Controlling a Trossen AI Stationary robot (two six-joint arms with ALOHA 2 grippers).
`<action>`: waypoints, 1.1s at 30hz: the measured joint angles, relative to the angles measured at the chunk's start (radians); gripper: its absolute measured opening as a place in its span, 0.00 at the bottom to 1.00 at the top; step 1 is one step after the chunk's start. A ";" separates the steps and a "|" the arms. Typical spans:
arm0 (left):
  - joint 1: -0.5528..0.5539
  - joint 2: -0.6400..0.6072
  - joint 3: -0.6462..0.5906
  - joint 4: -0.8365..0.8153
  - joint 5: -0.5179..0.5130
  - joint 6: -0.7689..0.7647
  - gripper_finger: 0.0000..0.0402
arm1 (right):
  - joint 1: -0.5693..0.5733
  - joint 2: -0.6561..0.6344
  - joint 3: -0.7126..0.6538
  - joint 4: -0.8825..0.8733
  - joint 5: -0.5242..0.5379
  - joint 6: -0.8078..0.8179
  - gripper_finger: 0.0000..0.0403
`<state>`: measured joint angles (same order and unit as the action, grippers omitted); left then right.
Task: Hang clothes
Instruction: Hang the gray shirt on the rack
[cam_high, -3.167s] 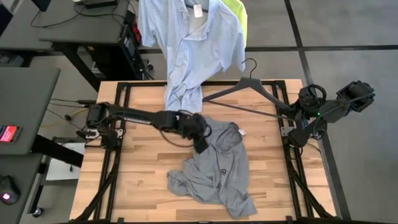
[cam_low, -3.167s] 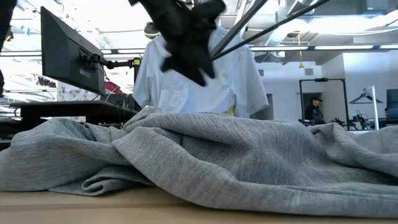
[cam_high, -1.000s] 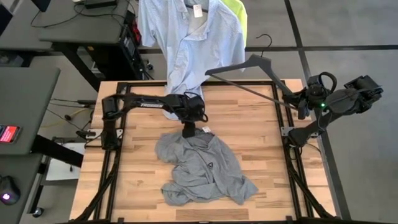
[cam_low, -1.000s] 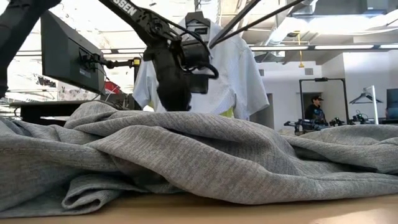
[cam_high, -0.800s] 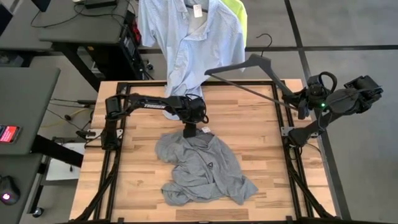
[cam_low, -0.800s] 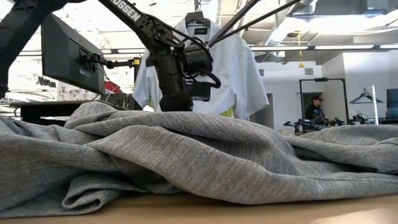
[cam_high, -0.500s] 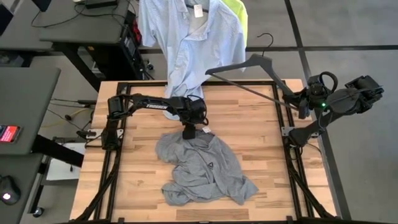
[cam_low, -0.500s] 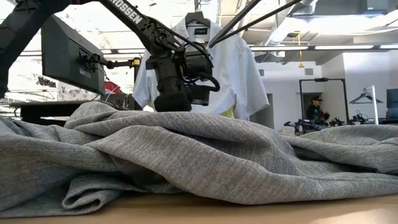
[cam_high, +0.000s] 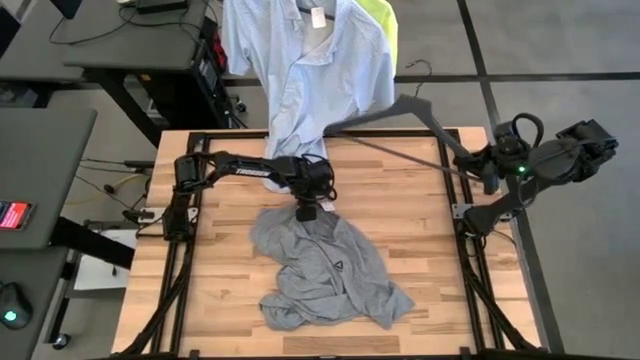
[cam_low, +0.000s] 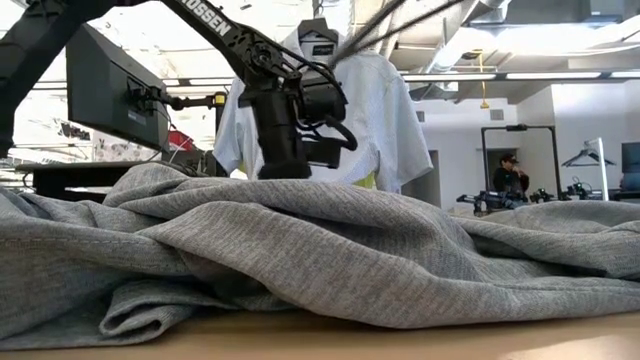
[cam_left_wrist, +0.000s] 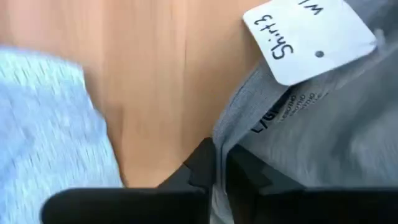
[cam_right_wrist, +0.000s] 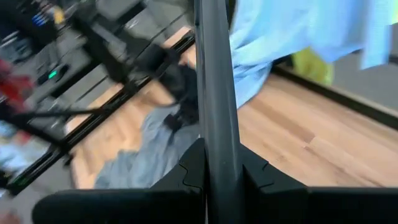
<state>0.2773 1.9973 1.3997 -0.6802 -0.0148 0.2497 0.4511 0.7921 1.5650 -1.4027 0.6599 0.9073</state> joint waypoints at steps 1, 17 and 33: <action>0.001 -0.015 0.009 -0.025 0.020 0.015 0.01 | 0.000 0.005 0.021 -0.002 -0.022 -0.020 0.06; 0.092 -0.322 0.029 -0.220 0.167 0.012 0.00 | 0.000 0.034 0.201 -0.003 -0.173 -0.210 0.06; 0.177 -0.354 0.065 -0.253 0.216 -0.124 0.00 | 0.000 0.252 0.197 -0.133 -0.252 -0.174 0.06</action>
<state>0.4546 1.6428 1.4648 -0.9332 0.2016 0.1261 0.4511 1.0440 1.7618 -1.5357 0.4084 0.7337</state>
